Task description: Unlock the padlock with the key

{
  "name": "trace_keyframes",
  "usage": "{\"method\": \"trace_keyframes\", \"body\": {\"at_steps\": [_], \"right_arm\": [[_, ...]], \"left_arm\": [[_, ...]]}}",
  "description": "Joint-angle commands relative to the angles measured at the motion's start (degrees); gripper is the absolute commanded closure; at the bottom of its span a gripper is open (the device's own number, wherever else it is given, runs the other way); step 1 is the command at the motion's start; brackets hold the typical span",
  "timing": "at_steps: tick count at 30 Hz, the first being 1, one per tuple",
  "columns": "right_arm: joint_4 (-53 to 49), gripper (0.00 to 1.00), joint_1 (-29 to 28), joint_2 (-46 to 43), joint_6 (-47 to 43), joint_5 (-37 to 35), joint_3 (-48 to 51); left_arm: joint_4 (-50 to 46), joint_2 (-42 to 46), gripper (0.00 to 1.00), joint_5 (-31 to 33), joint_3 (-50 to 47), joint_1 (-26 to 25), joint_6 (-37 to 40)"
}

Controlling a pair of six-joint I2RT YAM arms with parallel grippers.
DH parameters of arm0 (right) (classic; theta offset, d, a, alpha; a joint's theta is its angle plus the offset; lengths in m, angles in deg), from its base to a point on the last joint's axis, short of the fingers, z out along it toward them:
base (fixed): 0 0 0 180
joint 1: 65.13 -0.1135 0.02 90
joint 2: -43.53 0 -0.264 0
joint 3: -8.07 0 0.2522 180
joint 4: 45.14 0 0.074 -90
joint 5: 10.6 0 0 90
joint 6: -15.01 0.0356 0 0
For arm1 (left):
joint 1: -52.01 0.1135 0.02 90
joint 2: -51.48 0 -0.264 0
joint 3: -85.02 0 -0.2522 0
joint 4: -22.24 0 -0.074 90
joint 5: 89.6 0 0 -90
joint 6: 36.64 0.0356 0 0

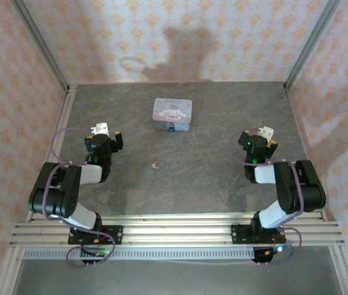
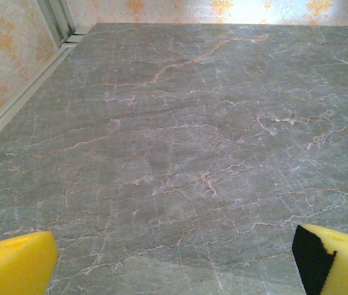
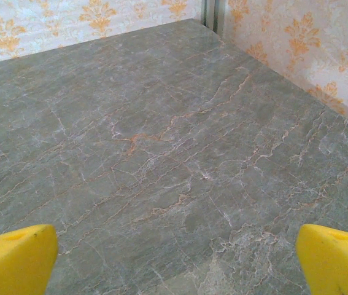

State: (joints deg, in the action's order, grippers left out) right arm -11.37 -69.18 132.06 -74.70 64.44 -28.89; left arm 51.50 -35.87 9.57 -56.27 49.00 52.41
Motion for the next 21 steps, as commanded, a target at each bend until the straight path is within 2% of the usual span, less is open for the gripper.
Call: {"method": "trace_keyframes", "body": {"at_steps": [1, 8, 10, 12, 15, 17, 19, 21], "right_arm": [[-0.24, 0.01, 0.36, -1.26, -0.47, 0.23, 0.6], [-0.25, 0.01, 0.36, -1.28, -0.47, 0.24, 0.61], [-0.31, 0.01, 0.32, -1.27, -0.48, 0.23, 0.53], [-0.28, 0.01, 0.36, -1.27, -0.44, 0.39, 0.53], [0.94, 0.01, 0.36, -1.62, -0.54, 0.46, 1.42], [-0.75, 0.01, 0.36, -2.98, 0.05, -0.82, 1.16], [0.08, 0.0, 0.36, -3.57, -0.86, 0.81, 1.56], [-5.05, 0.0, 0.02, -6.48, -1.69, 1.6, 0.26]], "left_arm": [[-0.31, 1.59, 0.0, -0.41, -0.6, -0.33, 1.15], [-0.32, 1.58, 0.0, -0.54, -0.6, -0.2, 1.04], [-2.4, 2.27, 0.0, -2.68, 0.21, 0.1, 1.64], [-10.12, 4.44, 0.0, -2.35, 3.61, 0.06, 1.41], [-23.79, 7.63, 0.0, 1.77, 9.7, 0.13, -0.06], [-29.23, 10.34, 0.0, 1.54, 11.42, 0.1, -0.87], [-38.53, 12.85, 0.0, 2.09, 14.79, 0.12, -4.42], [-46.83, 14.01, 0.0, -0.58, 18.23, 0.1, -6.32]]}}
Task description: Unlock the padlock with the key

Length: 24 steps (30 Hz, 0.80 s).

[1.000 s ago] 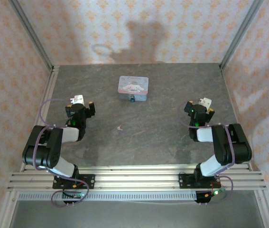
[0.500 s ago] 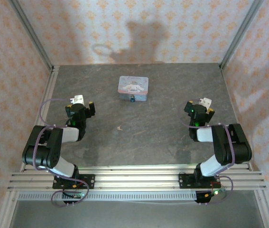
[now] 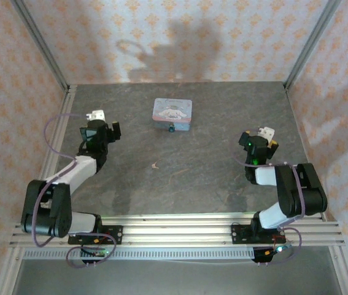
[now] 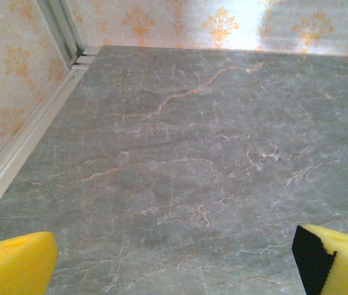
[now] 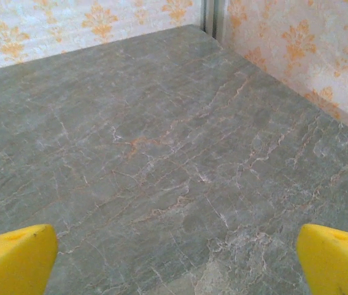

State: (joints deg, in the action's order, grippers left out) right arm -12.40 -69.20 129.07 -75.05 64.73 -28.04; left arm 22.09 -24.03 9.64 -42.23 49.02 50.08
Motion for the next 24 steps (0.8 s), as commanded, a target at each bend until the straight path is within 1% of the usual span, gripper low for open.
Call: {"method": "trace_keyframes", "body": {"at_steps": [1, 3, 4, 5, 6, 8, 10, 12, 13, 15, 17, 18, 22, 24], "right_arm": [[-9.08, 0.0, 0.02, -5.51, -1.17, 1.37, -2.12], [-23.2, 0.01, 0.03, -10.35, 1.62, 0.91, -7.74], [-28.66, 0.01, 0.03, -11.56, 3.7, 1.15, -10.37], [-33.86, 0.0, 0.03, -12.68, 5.82, 2.81, -13.07], [-37.61, 0.03, 0.03, -13.42, 8.42, 4.88, -14.88], [-42.34, 0.12, -0.05, -14.14, 14.19, 9.69, -17.68], [-45.83, 0.2, -0.74, -13.91, 19.25, 14.68, -19.13], [-48.89, 0.24, -3.53, -13.01, 22.82, 16.93, -20.28], [-50.45, 0.25, -5.27, -12.41, 23.63, 17.31, -20.85], [-53.52, 0.28, -9.92, -10.58, 25.49, 18.0, -22.14], [-55.57, 0.29, -13.95, -9.0, 27.18, 18.73, -22.94], [-56.32, 0.29, -16.48, -8.22, 27.93, 18.81, -23.09], [-57.22, 0.31, -24.8, -5.67, 31.7, 18.9, -23.09], [-56.96, 0.31, -27.98, -4.34, 33.32, 18.59, -22.85]], "left_arm": [[-20.99, 2.28, 0.0, -1.9, 5.79, 0.08, -4.7], [-28.79, 2.13, 0.0, -5.34, 8.54, 0.08, -6.57], [-31.52, 1.98, 0.0, -7.27, 9.55, 0.08, -7.84], [-33.99, 1.67, 0.0, -10.43, 10.24, 0.04, -9.05], [-35.84, 1.18, 0.04, -13.94, 10.5, -0.17, -10.17], [-38.06, 0.09, 0.12, -19.88, 10.59, -1.1, -12.57], [-39.33, -1.39, 0.19, -24.48, 10.59, -3.02, -14.46], [-39.43, -3.01, 0.25, -28.73, 10.59, -5.71, -16.45], [-39.13, -3.81, 0.27, -30.16, 10.59, -7.28, -17.35], [-38.87, -6.08, 0.31, -33.95, 11.21, -10.39, -19.12], [-39.09, -8.27, 0.34, -35.26, 12.08, -13.19, -20.28], [-39.1, -9.13, 0.36, -34.79, 12.32, -14.44, -20.85], [-39.11, -10.77, 0.43, -31.26, 12.27, -17.41, -23.76], [-39.5, -11.44, 0.45, -29.55, 12.84, -18.93, -22.46]]}}
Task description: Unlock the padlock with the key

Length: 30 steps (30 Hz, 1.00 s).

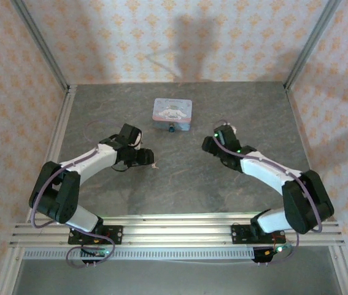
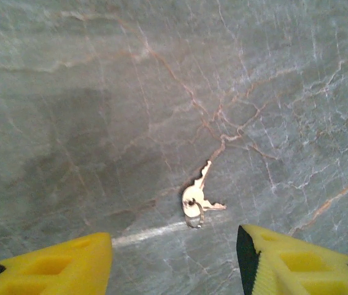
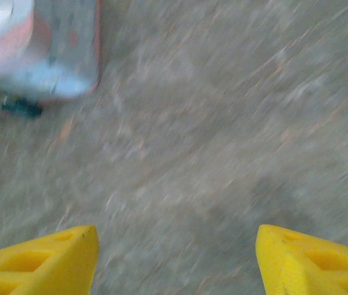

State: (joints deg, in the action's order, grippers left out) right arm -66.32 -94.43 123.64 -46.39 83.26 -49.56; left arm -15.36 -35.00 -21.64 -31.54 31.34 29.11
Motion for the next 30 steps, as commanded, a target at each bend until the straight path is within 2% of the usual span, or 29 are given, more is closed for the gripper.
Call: {"method": "trace_keyframes", "body": {"at_steps": [1, 4, 8, 20, 30], "right_arm": [[-2.91, 0.31, -3.79, 1.62, 5.07, -0.29, -1.34], [-2.7, 0.32, -6.2, 3.55, 5.87, -0.96, -1.41], [-2.43, 0.32, -7.35, 4.69, 6.12, -1.58, -1.61], [-4.15, 0.31, -7.44, 4.6, 5.24, -3.6, -1.48], [-3.75, 0.31, -7.49, 5.1, 5.76, -3.63, -0.94]], "left_arm": [[-2.75, -0.81, 0.46, 3.34, 2.68, -2.29, -0.3], [-5.62, -2.9, 0.48, 9.48, 5.02, -6.54, 5.79], [-9.06, -7.96, 0.64, 12.2, 9.12, -9.54, 11.32], [-11.1, -11.26, 0.65, 16.5, 11.82, -10.31, 9.89], [-6.75, -13.26, 0.63, 12.25, 9.72, -10.19, 6.81]]}}
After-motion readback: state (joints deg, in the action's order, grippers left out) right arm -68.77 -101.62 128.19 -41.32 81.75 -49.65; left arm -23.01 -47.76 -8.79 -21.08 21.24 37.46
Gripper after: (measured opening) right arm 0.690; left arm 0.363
